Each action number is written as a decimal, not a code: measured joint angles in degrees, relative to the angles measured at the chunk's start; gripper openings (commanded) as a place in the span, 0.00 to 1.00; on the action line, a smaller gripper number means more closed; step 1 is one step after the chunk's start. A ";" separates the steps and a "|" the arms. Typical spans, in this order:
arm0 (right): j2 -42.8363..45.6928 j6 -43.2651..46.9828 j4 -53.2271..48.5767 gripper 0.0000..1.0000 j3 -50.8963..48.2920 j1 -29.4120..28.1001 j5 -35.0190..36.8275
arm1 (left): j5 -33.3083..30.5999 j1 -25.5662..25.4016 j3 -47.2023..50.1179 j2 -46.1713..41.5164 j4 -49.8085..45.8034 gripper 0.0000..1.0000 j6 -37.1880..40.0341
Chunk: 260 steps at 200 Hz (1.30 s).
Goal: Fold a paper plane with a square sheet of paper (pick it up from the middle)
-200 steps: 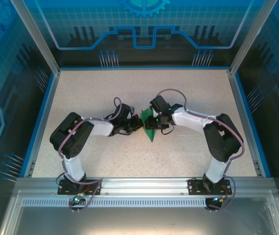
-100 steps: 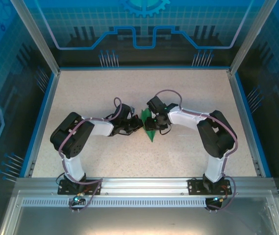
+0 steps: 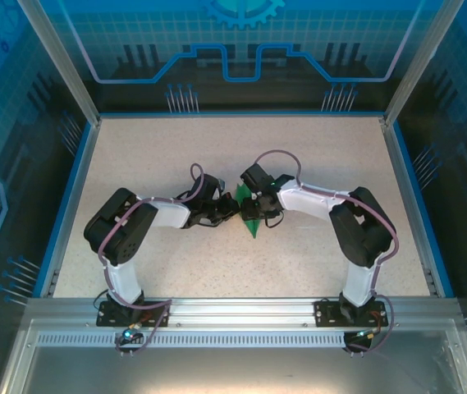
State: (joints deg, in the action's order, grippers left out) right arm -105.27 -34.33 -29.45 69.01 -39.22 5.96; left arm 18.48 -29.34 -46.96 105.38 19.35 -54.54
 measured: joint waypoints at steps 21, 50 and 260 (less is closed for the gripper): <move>1.03 -0.39 -0.74 0.51 0.00 -0.68 1.55 | 0.00 0.00 0.00 0.00 0.00 0.05 0.00; 1.18 -0.66 -1.38 0.51 0.11 -1.03 2.69 | 0.00 0.00 0.00 0.00 0.00 0.05 0.00; -3.34 -1.27 -5.33 0.09 3.87 -1.68 4.98 | -2.95 2.75 0.79 -6.97 -6.75 0.41 1.07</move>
State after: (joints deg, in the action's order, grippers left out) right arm -108.62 -35.59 -34.79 72.88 -40.91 10.94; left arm 15.53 -26.59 -46.17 98.41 12.60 -53.47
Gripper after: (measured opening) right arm 0.092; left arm 0.391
